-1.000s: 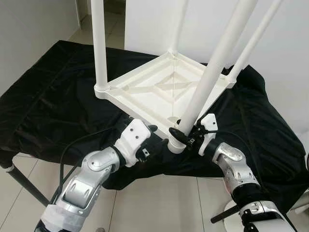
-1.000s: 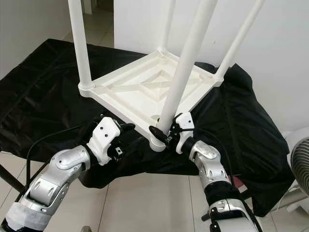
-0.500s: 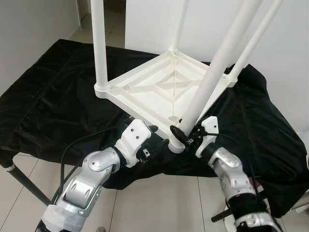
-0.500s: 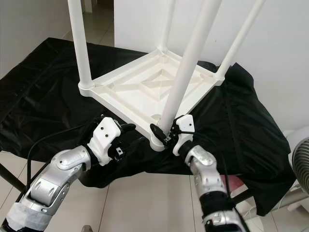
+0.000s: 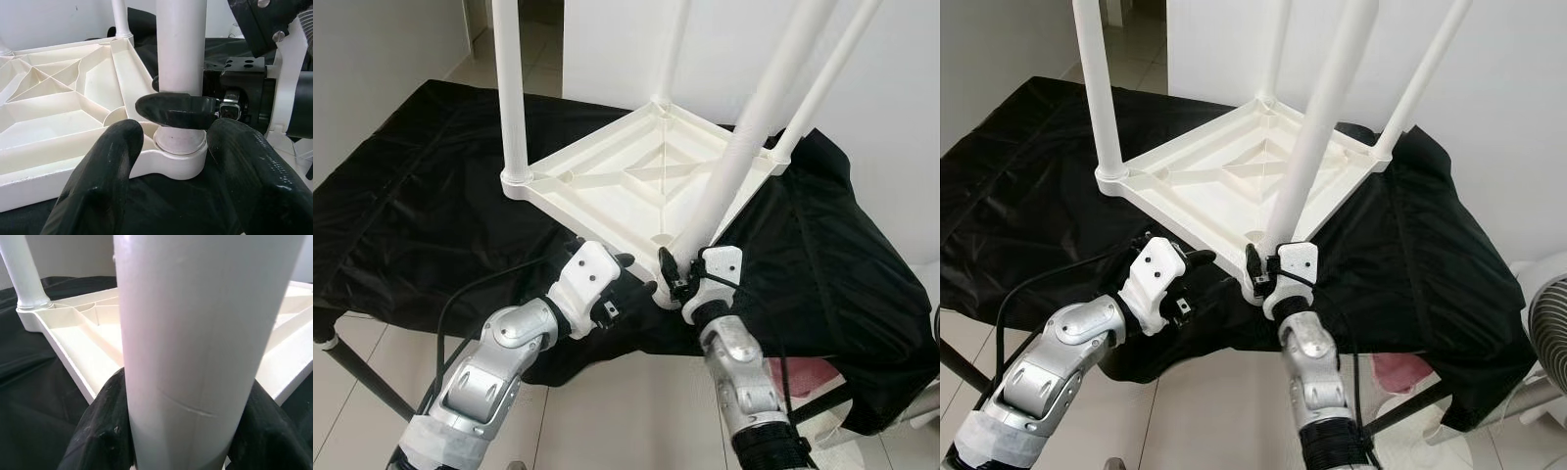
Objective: Building children table
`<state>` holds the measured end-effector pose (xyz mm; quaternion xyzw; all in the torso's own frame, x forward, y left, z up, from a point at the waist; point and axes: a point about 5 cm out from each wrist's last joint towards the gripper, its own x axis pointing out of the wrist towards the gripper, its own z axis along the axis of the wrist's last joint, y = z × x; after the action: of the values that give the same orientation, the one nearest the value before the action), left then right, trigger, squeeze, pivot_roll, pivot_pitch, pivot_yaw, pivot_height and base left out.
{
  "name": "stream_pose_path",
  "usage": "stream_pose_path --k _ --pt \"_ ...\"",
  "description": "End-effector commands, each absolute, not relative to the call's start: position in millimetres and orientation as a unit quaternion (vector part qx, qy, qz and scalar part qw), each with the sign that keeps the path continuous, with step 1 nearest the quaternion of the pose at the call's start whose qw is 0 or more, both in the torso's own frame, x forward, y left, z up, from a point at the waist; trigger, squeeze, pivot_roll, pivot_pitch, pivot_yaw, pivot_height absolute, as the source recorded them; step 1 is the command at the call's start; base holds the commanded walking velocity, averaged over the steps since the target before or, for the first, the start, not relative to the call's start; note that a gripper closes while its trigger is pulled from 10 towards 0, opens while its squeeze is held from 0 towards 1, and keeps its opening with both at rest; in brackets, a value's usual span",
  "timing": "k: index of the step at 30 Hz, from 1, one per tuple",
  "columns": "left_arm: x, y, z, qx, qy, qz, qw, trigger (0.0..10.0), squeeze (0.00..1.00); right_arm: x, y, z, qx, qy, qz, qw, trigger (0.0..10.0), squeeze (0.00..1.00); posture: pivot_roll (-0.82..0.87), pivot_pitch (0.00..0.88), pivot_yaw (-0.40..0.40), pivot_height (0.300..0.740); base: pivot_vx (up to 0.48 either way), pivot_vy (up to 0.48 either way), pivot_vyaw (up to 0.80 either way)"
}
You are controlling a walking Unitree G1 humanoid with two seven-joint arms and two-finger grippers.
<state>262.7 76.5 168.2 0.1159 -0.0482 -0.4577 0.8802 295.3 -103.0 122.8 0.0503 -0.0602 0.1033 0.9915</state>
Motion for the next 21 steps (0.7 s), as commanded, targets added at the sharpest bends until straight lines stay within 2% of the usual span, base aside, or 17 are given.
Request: stream_pose_path --k 1,4,5,13,14,21 --pt "260.2 73.2 168.1 0.116 -0.05 -0.463 0.877 10.0 0.0 288.5 -97.7 106.6 0.064 -0.02 0.108 0.992 10.0 0.0 0.05 0.059 -0.113 0.74 0.0 0.0 0.0" --pt "260.3 72.8 168.0 0.115 -0.05 -0.464 0.877 10.0 0.0 287.7 -95.5 107.9 0.063 -0.025 0.119 0.991 10.0 0.0 0.05 0.059 -0.113 0.74 0.0 0.0 0.0" --pt "261.4 72.6 168.8 0.115 -0.051 -0.464 0.877 10.0 0.0 286.2 -96.3 109.4 0.067 -0.028 0.123 0.99 10.0 1.0 0.04 0.058 -0.112 0.74 0.0 0.0 0.0" --pt "263.2 73.0 169.7 0.115 -0.053 -0.464 0.877 10.0 0.0 283.9 -107.0 115.8 0.051 -0.039 0.128 0.99 10.0 1.0 0.03 0.06 -0.112 0.74 0.0 0.0 0.0" --pt "262.8 72.9 169.3 0.115 -0.053 -0.464 0.877 10.0 0.0 283.9 -111.4 117.2 0.048 -0.041 0.138 0.988 10.0 0.0 0.03 0.06 -0.112 0.74 0.0 0.0 0.0" --pt "261.9 73.4 168.6 0.114 -0.051 -0.464 0.877 10.0 0.0 283.5 -129.0 122.7 0.015 -0.045 0.245 0.968 10.0 0.0 0.03 0.065 -0.112 0.74 0.0 0.0 0.0"
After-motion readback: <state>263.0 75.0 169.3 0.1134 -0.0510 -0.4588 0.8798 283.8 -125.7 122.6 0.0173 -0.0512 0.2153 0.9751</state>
